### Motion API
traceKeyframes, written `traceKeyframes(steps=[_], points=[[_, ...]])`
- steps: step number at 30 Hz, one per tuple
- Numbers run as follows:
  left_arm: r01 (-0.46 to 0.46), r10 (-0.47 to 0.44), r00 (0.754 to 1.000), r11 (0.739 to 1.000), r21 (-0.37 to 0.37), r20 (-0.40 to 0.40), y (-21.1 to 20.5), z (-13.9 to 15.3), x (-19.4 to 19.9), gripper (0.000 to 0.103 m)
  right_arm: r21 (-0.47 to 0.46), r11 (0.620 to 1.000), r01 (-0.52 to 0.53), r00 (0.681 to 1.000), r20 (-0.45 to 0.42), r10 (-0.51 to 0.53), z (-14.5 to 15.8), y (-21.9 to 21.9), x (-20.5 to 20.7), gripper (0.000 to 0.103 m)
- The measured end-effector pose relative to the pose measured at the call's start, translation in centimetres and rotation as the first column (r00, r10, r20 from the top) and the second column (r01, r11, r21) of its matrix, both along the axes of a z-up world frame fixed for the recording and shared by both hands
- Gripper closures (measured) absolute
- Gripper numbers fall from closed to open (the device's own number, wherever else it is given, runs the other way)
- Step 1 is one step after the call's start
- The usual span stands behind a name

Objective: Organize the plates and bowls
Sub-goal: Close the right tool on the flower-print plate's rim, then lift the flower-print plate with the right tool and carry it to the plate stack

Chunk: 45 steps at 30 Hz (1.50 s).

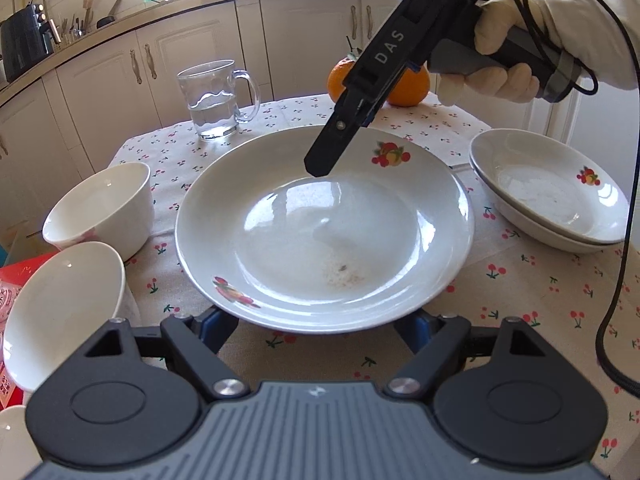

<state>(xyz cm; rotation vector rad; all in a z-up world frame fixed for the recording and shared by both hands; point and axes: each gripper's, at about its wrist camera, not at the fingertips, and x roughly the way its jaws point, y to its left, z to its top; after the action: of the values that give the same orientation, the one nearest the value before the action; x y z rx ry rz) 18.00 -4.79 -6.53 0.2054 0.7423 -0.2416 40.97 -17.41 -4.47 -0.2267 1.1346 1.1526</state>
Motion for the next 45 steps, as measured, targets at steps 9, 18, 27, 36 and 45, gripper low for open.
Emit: traceKeyframes(steps=[9,18,27,36,45], points=[[0.041,-0.041,0.999,0.999,0.001,-0.008,-0.2,1.5,-1.7,0.02,0.027,0.999,0.025,1.0,-0.007,-0.025,1.0,-1.5,-2.3,0.037],[0.089,-0.089,0.996,0.996,0.007,-0.006,-1.1,2.7,-3.5,0.02,0.039,0.998,0.055,0.998,0.002,-0.056,2.0,-3.7,-4.8,0.037],[0.155,-0.155,0.988,0.988,0.002,0.0,-3.1,3.5,-4.1,0.02,0.052,0.992,0.113,0.993,0.024,-0.115,3.1,-7.3,-6.9,0.037],[0.241,-0.241,0.971,0.971,-0.008,-0.004,-5.7,3.6,-3.9,0.02,0.061,0.977,0.203,0.978,0.04,-0.205,3.5,-11.8,-8.5,0.037],[0.33,-0.33,0.944,0.944,-0.019,-0.013,-8.8,3.4,-3.1,0.02,0.071,0.95,0.304,0.95,0.053,-0.308,3.4,-16.5,-9.8,0.037]])
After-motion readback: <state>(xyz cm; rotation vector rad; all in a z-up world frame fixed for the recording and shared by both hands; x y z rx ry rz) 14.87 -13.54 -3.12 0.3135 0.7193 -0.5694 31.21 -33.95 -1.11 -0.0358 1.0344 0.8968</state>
